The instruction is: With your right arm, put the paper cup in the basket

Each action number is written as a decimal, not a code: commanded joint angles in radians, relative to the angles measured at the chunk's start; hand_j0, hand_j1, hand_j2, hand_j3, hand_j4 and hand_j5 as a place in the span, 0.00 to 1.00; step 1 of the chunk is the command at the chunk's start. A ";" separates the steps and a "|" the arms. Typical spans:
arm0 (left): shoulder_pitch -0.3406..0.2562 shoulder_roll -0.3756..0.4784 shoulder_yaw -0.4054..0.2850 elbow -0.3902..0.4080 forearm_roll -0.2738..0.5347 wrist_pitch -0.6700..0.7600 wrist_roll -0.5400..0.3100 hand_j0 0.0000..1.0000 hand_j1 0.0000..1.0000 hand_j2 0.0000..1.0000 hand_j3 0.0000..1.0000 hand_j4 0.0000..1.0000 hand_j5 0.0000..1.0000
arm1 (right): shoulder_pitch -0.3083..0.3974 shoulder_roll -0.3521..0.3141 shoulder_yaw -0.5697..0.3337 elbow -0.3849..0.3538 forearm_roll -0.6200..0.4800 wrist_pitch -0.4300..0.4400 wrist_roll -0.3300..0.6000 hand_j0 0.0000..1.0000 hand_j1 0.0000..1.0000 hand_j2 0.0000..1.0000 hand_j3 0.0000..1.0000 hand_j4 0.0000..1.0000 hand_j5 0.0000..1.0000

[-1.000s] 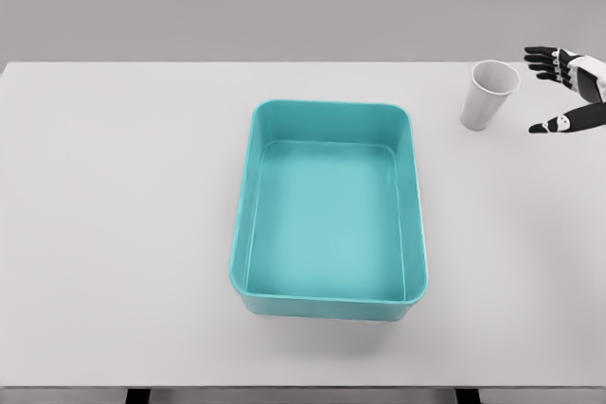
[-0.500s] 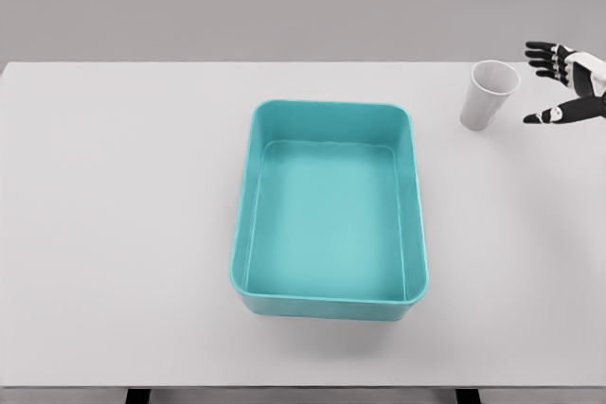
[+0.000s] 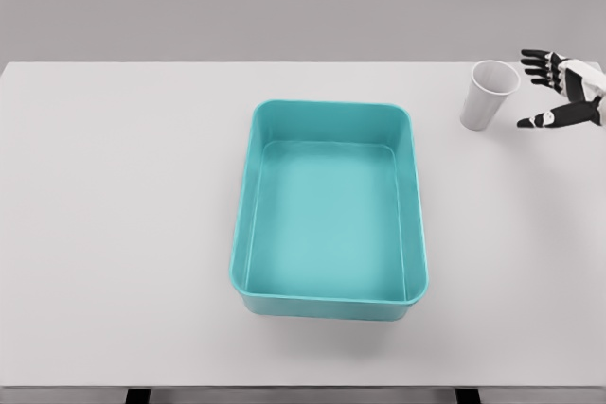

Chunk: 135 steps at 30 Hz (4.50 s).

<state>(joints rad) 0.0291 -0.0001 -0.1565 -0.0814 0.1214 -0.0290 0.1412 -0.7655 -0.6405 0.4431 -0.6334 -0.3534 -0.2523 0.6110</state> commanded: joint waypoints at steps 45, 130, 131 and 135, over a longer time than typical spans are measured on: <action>0.000 0.000 0.000 0.000 0.000 0.000 0.000 1.00 1.00 1.00 1.00 1.00 1.00 | -0.031 0.061 -0.021 0.032 0.040 0.002 0.000 0.99 0.99 0.99 0.99 0.99 0.99; 0.000 0.000 0.000 0.000 0.000 0.000 0.000 1.00 1.00 1.00 1.00 1.00 1.00 | -0.052 0.119 -0.021 0.064 0.071 -0.013 0.000 0.79 0.79 0.79 0.79 0.79 0.79; 0.000 0.000 0.000 0.000 0.000 0.000 0.000 1.00 1.00 1.00 1.00 1.00 1.00 | -0.054 0.116 -0.023 0.063 0.071 -0.030 0.000 0.79 0.79 0.79 0.79 0.79 0.79; 0.000 0.000 0.000 0.000 0.000 0.000 0.000 1.00 1.00 1.00 1.00 1.00 1.00 | -0.054 0.113 -0.035 0.046 0.071 -0.030 0.000 0.79 0.79 0.79 0.79 0.79 0.79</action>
<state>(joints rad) 0.0291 -0.0001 -0.1565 -0.0814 0.1214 -0.0291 0.1412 -0.8191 -0.5252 0.4120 -0.5797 -0.2777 -0.2788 0.6105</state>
